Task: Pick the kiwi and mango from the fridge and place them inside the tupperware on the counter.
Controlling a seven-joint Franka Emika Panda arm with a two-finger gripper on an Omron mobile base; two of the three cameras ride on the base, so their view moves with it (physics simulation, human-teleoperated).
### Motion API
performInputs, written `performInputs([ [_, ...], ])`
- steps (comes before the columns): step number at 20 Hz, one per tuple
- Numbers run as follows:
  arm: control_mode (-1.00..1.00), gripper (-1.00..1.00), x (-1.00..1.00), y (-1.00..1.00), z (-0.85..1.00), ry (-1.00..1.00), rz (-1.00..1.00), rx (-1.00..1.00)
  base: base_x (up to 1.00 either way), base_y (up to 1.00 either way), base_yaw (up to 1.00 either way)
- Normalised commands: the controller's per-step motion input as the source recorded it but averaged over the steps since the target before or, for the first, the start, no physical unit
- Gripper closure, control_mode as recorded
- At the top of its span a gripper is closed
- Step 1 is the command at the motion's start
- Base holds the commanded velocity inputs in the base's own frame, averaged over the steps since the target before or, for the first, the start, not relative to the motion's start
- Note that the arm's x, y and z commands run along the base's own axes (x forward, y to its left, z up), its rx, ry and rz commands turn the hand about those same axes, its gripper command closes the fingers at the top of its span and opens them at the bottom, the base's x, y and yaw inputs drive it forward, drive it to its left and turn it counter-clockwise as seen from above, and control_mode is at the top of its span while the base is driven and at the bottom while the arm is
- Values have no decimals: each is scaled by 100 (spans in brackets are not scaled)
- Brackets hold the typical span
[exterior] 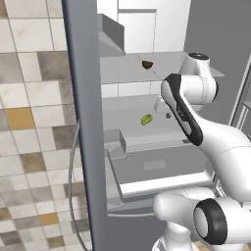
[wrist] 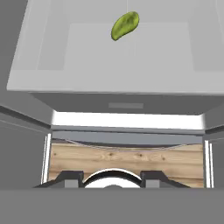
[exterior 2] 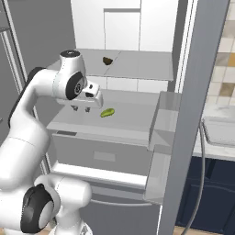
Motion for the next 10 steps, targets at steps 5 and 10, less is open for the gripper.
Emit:
performInputs([
  [5,-100,-100,-21,0,0,-12,0,1,0,0,0],
  [10,-100,-100,-13,0,-13,0,-3,0,0,0,0],
])
